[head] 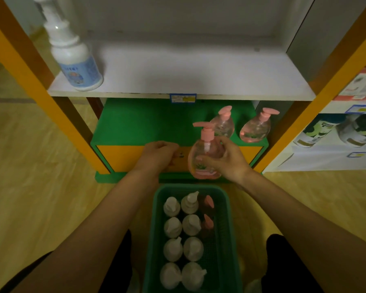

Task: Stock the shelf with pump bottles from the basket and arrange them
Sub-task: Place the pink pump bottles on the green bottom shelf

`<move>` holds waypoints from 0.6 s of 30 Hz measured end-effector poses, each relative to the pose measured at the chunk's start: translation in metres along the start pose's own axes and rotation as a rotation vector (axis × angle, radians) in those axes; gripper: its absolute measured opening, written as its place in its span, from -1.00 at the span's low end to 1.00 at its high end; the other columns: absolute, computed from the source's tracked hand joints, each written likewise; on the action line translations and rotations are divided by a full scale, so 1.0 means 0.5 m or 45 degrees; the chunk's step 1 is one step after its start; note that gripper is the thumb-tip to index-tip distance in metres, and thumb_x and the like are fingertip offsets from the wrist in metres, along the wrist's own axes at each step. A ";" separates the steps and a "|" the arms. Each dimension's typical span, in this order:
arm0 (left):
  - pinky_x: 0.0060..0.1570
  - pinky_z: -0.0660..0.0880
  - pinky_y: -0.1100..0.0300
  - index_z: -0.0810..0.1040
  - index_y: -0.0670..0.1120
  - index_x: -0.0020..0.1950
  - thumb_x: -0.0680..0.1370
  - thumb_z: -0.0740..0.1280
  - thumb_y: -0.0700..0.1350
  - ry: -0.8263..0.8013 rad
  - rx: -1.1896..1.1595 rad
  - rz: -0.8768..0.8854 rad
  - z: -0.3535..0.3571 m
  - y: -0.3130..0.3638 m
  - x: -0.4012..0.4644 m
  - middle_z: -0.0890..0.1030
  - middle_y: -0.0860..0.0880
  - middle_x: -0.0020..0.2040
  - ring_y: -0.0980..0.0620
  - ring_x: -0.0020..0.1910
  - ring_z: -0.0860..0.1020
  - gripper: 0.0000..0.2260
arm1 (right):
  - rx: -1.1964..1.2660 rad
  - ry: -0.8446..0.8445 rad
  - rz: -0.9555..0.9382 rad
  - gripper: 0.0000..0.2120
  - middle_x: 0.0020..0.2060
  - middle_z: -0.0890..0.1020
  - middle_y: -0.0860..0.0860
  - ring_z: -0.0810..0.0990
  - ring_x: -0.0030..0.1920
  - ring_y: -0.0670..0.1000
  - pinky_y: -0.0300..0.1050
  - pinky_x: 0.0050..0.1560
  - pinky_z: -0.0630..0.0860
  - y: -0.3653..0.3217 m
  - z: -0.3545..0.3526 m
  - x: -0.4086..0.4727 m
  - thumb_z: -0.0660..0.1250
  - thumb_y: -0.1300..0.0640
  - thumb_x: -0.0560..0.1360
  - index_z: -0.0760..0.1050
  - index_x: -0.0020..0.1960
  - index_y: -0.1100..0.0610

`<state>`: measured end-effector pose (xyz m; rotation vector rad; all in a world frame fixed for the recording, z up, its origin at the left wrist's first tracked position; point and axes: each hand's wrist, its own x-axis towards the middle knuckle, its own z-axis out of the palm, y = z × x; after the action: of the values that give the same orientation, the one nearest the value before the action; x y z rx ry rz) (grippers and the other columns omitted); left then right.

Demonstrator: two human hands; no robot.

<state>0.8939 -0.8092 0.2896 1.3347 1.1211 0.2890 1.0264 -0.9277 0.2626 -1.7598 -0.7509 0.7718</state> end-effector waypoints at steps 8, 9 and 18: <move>-0.24 0.46 0.22 0.54 -0.04 -0.22 0.55 0.27 -0.17 0.019 -0.025 0.012 -0.022 0.004 -0.003 0.57 -0.03 -0.24 0.05 -0.28 0.49 -0.84 | -0.007 0.082 -0.124 -0.40 -0.03 0.52 -0.19 0.51 -0.08 -0.27 -0.48 -0.04 0.49 0.017 0.057 0.118 0.53 0.29 0.30 0.41 0.28 0.17; -0.26 0.45 0.23 0.53 -0.04 -0.22 0.56 0.27 -0.17 0.026 -0.024 0.011 -0.025 0.006 -0.005 0.56 -0.03 -0.24 0.06 -0.28 0.49 -0.84 | -0.059 0.091 -0.156 -0.40 0.00 0.53 -0.18 0.52 -0.05 -0.25 -0.46 0.01 0.48 0.020 0.067 0.134 0.55 0.25 0.30 0.42 0.29 0.13; -0.22 0.47 0.22 0.57 -0.09 -0.07 0.57 0.27 -0.15 0.027 -0.038 0.012 -0.042 0.015 -0.009 0.61 -0.03 -0.17 0.07 -0.23 0.55 -0.90 | 0.241 0.269 -0.094 -0.58 0.03 0.57 -0.09 0.52 -0.03 -0.19 -0.36 0.05 0.52 0.050 0.103 0.228 0.41 0.37 0.40 0.48 0.21 0.13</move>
<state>0.8786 -0.7977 0.3015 1.3133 1.1242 0.3265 1.0573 -0.8166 0.2078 -1.6042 -0.5783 0.5770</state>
